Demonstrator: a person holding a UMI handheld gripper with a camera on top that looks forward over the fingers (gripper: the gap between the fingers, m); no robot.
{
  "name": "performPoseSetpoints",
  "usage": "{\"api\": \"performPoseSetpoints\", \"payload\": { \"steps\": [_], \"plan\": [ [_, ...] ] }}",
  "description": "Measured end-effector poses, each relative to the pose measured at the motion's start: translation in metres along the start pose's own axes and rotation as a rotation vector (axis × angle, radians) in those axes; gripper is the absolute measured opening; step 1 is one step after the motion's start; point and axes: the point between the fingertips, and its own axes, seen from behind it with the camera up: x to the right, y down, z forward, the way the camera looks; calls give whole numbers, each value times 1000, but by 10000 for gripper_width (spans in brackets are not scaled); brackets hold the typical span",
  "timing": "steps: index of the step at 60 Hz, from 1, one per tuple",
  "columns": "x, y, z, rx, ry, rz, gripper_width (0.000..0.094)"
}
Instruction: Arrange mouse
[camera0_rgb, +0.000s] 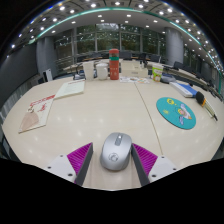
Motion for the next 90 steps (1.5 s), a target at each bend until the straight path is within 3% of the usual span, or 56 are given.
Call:
{"api": "performPoseSetpoints", "payload": {
  "steps": [4,8,26,36,49,57,70,76,85,87,90],
  "plan": [
    [2,-3,5,-1,20,-18,682],
    [7,-6,9,3,44,-34,503],
    [-3,-20,8,-16,-26,-38,363],
    [8,-105,-29,110,-89,-43,361],
    [129,-232,-39,264,-15,34,359],
    [220,-228,9,219,54,46,356],
    [293,-149,94,71,72,53,357],
    [297,-124,112,26,49,57,365],
    [299,-109,120,13,41,43,494],
    [298,-109,118,13,41,37,568],
    [295,-107,111,3,31,29,779]
  ]
}}
